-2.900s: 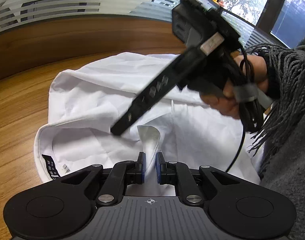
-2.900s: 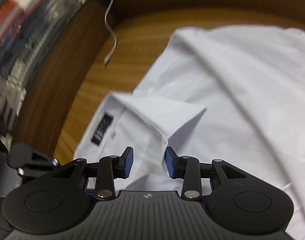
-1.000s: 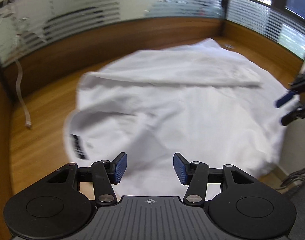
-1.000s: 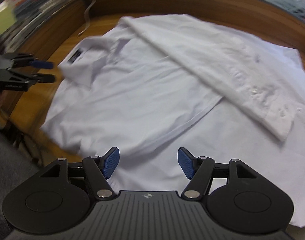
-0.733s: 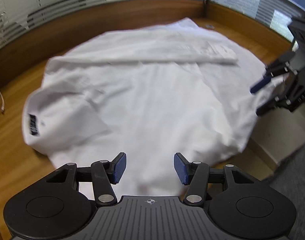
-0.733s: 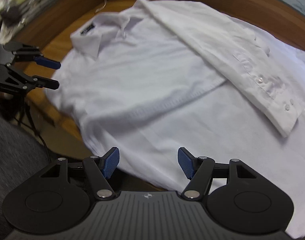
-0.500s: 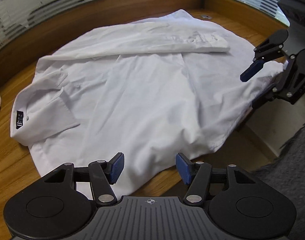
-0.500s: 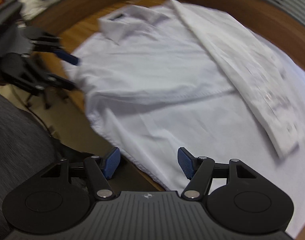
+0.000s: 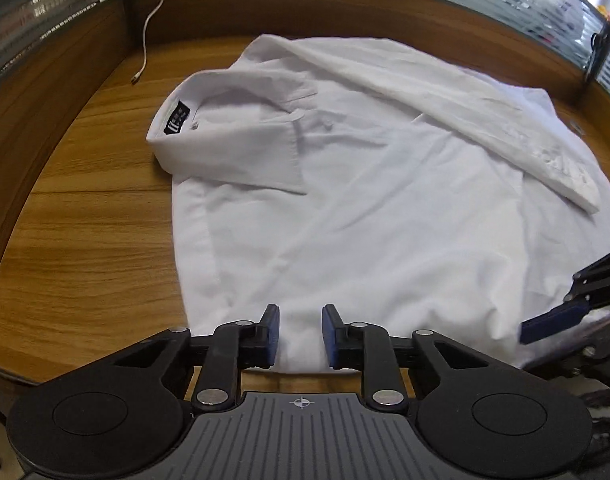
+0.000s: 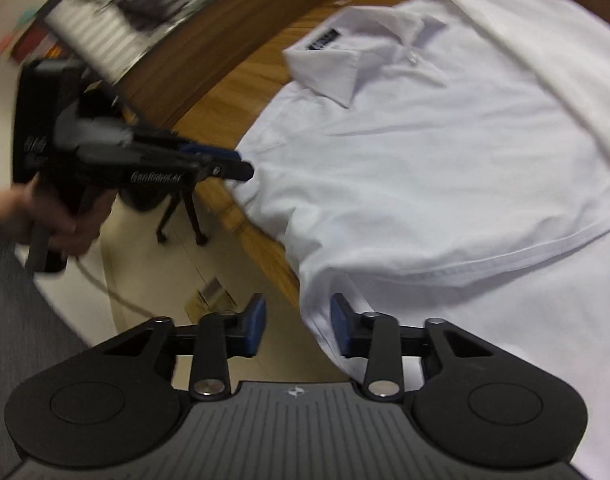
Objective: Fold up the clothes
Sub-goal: 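Withdraw both open grippers from the flattened shirt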
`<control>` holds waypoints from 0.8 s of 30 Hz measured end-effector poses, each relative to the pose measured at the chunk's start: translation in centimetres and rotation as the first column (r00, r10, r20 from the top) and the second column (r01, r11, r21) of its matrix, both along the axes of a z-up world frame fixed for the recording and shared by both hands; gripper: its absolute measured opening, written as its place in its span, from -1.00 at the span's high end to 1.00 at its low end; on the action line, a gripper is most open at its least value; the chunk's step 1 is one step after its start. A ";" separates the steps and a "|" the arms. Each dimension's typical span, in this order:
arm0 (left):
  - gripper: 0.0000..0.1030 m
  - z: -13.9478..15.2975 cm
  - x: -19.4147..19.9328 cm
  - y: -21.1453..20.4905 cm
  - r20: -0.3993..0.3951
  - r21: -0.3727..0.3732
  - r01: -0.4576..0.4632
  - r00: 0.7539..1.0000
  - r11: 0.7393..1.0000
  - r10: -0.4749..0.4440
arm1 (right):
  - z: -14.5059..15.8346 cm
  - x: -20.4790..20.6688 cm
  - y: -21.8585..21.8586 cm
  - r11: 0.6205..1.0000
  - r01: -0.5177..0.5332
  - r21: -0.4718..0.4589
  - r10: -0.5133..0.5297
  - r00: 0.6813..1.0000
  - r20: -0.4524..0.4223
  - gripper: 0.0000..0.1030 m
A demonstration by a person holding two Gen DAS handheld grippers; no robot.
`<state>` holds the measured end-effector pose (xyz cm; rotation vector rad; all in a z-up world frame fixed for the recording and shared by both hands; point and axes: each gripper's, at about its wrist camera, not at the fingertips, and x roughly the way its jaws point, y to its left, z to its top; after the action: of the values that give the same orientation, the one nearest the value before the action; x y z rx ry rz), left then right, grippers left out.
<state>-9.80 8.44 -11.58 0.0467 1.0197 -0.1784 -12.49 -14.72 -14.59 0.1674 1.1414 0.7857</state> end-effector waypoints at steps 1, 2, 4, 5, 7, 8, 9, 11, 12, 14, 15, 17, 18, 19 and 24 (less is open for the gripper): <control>0.53 -0.2 0.3 0.0 -0.004 0.011 0.011 1.000 1.000 -0.011 | -0.4 0.4 0.3 0.999 0.032 0.012 -0.031 0.999 -0.020 0.23; 0.53 -0.4 0.6 0.0 -0.010 0.020 0.023 1.000 1.000 -0.023 | -0.9 0.6 0.4 0.997 0.068 0.028 -0.067 0.997 -0.042 0.33; 0.53 -0.7 0.9 0.0 -0.018 0.026 0.049 0.999 0.998 -0.049 | -1.6 0.7 0.2 0.991 0.129 0.043 -0.126 0.990 -0.065 0.69; 0.53 -0.9 1.0 0.0 -0.022 0.029 0.066 0.998 0.997 -0.066 | -1.9 0.7 0.1 0.986 0.158 0.050 -0.154 0.985 -0.076 0.89; 0.53 -1.2 1.0 0.0 -0.034 0.049 0.102 0.994 0.994 -0.100 | -1.9 0.0 -0.3 0.988 0.147 0.055 -0.144 0.988 -0.055 0.92; 0.53 -1.5 1.0 0.0 -0.040 0.058 0.119 0.992 0.991 -0.116 | -1.7 -0.5 -0.4 0.990 0.133 0.050 -0.131 0.990 -0.041 0.93; 0.53 -1.6 1.0 0.1 -0.041 0.061 0.133 0.991 0.989 -0.130 | -1.6 -1.0 -0.4 0.993 0.115 0.037 -0.114 0.993 -0.026 0.93; 0.52 -1.8 1.0 0.3 -0.034 0.061 0.158 0.987 0.986 -0.156 | -1.7 -1.8 -0.2 0.997 0.074 -0.012 -0.074 0.997 0.004 0.96; 0.52 -1.8 1.0 0.4 -0.032 0.062 0.169 0.985 0.984 -0.167 | -1.9 -2.1 0.0 0.998 0.055 -0.034 -0.055 0.998 0.011 0.97; 0.52 -1.8 1.0 0.3 -0.029 0.069 0.190 0.982 0.979 -0.188 | -2.2 -2.7 0.4 0.998 0.015 -0.069 -0.012 0.999 0.038 0.98; 0.52 -1.8 1.0 0.3 -0.025 0.071 0.200 0.980 0.977 -0.199 | -2.2 -3.0 0.7 0.996 -0.002 -0.089 0.006 0.999 0.046 0.98; 0.52 -1.9 0.9 0.4 -0.015 0.074 0.221 0.975 0.972 -0.221 | -2.1 -3.6 1.1 0.987 -0.035 -0.159 0.046 0.997 0.064 0.99; 0.52 -1.9 0.9 0.4 -0.016 0.078 0.232 0.973 0.970 -0.231 | -2.0 -4.0 1.3 0.977 -0.051 -0.208 0.068 0.995 0.075 0.99; 0.52 -1.7 0.9 0.4 -0.015 0.087 0.245 0.969 0.965 -0.245 | -1.6 -4.4 1.1 0.972 -0.060 -0.228 0.082 0.993 0.088 0.98; 0.20 -0.1 -0.7 0.4 0.036 0.146 0.367 0.926 0.919 -0.376 | 2.2 -5.8 0.3 0.959 -0.034 -0.282 0.102 0.968 0.231 0.57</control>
<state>-10.54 8.87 -11.65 0.3720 0.9514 -0.4518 -18.29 -14.42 -12.44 -0.1997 1.0142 0.6785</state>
